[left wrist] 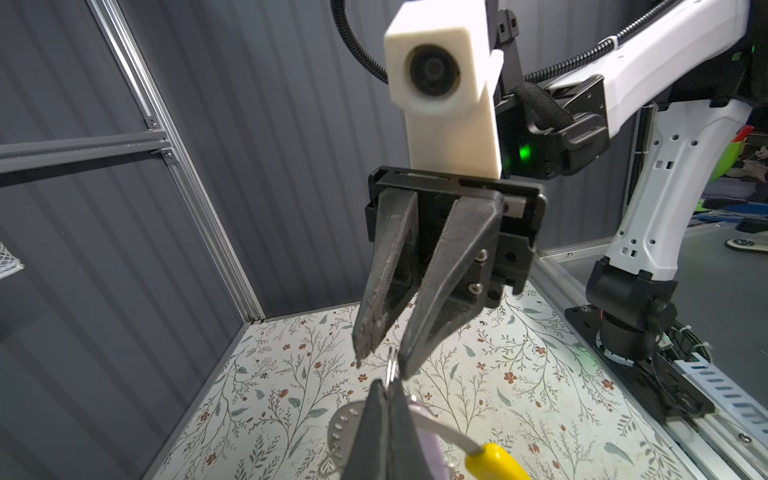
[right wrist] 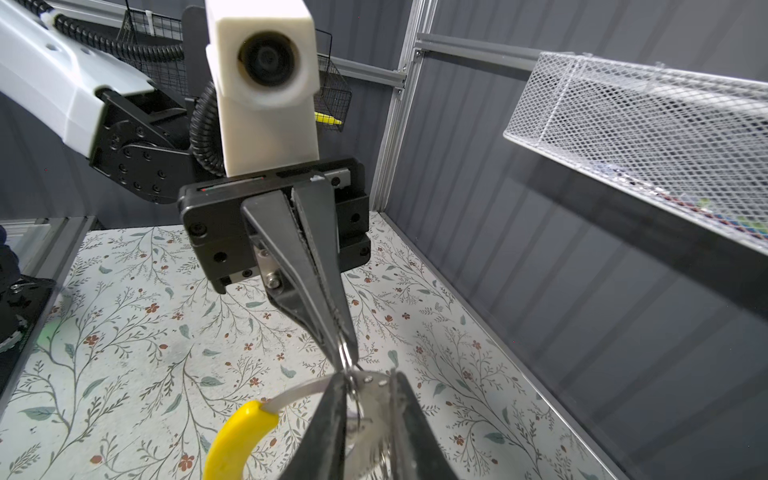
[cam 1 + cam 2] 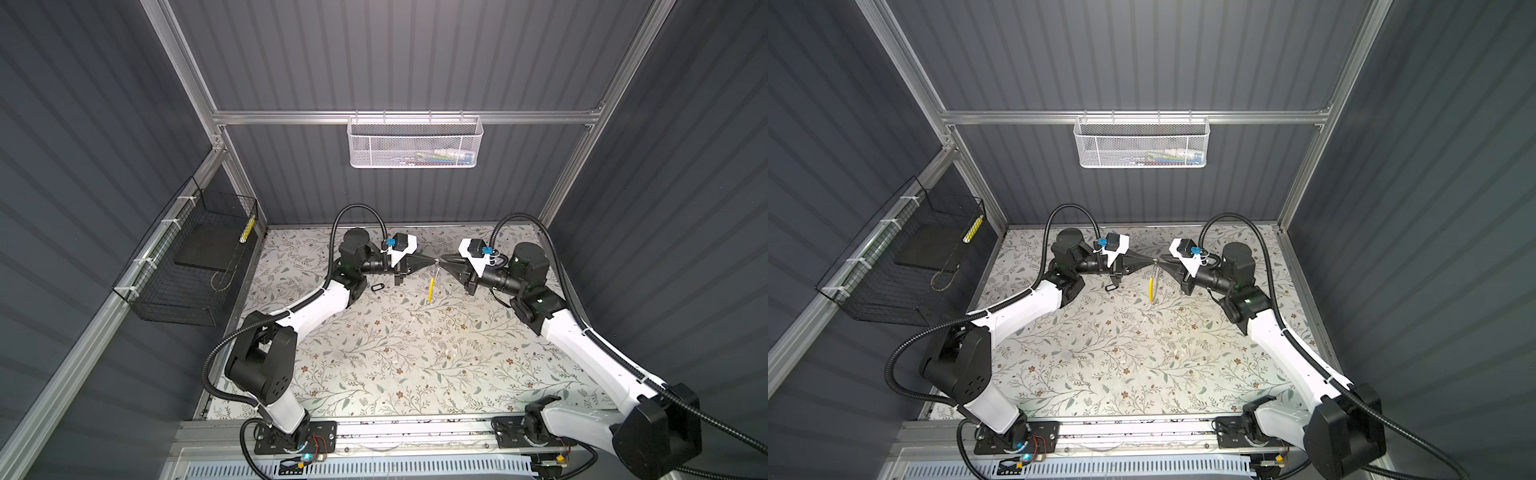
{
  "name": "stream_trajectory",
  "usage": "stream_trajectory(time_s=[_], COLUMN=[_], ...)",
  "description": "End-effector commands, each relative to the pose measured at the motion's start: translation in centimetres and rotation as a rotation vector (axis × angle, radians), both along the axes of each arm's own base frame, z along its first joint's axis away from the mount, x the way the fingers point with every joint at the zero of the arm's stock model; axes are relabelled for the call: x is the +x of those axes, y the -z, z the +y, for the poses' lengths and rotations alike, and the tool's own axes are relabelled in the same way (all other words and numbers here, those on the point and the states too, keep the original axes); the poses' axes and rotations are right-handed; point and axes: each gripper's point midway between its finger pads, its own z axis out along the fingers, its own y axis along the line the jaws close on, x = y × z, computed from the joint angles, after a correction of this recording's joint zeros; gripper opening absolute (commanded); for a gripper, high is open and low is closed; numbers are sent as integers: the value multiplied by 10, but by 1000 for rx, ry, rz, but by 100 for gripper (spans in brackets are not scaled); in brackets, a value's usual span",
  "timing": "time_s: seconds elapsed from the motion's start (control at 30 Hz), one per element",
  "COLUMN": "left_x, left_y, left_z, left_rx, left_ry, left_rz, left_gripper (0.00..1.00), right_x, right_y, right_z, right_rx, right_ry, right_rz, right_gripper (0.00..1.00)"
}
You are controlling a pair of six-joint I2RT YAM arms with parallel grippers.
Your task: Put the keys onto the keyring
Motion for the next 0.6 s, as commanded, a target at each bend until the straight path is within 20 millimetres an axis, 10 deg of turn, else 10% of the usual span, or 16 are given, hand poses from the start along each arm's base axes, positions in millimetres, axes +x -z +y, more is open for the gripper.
stream_trajectory(time_s=[0.0,0.4,0.57], left_x=[-3,0,12], left_y=[-12,-13,3], left_z=[3,1,7], left_rx=[-15,-8,157], left_ry=[19,16,-99], left_rz=[-30,-32,-155], left_gripper=[0,0,29], right_x=[-2,-7,-4], right_y=[-17,-10,2], right_z=[3,5,-2], right_rx=[18,-8,-96], right_ry=[-32,-64,-14], right_rz=[-33,-19,55], right_gripper=[21,3,0])
